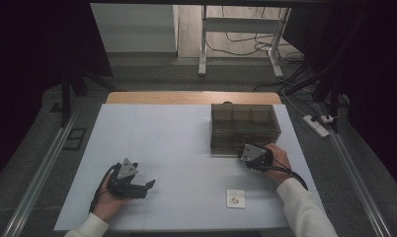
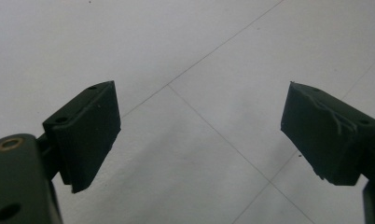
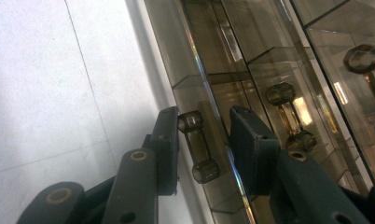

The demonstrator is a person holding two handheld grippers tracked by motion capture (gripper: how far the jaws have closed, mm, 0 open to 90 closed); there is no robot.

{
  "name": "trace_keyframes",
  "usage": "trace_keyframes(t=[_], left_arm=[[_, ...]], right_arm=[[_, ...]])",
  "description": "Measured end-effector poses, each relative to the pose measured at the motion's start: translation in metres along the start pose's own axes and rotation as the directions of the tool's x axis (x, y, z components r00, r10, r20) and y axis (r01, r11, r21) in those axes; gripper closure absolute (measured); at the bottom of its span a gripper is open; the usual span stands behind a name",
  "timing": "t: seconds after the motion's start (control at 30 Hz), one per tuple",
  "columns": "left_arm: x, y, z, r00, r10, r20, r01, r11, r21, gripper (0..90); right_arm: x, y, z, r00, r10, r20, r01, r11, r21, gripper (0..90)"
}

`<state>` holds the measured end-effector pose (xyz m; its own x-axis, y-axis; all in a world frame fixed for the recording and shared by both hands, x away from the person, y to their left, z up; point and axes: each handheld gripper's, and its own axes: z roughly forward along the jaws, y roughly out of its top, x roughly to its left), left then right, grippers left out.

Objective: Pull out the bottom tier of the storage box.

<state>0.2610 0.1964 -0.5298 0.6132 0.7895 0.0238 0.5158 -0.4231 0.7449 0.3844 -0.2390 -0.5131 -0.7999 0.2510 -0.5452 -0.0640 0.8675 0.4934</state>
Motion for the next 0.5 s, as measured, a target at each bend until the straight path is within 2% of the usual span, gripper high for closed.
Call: trace_keyframes(t=[0.5], left_arm=[[0.0, -0.0003, -0.0008, 1.0, -0.002, -0.002, 0.002, 1.0, -0.002, 12.3]], right_arm=[[-0.0002, 0.0017, -0.004, 0.9999, 0.003, -0.014, -0.003, 1.0, -0.005, 63.3]])
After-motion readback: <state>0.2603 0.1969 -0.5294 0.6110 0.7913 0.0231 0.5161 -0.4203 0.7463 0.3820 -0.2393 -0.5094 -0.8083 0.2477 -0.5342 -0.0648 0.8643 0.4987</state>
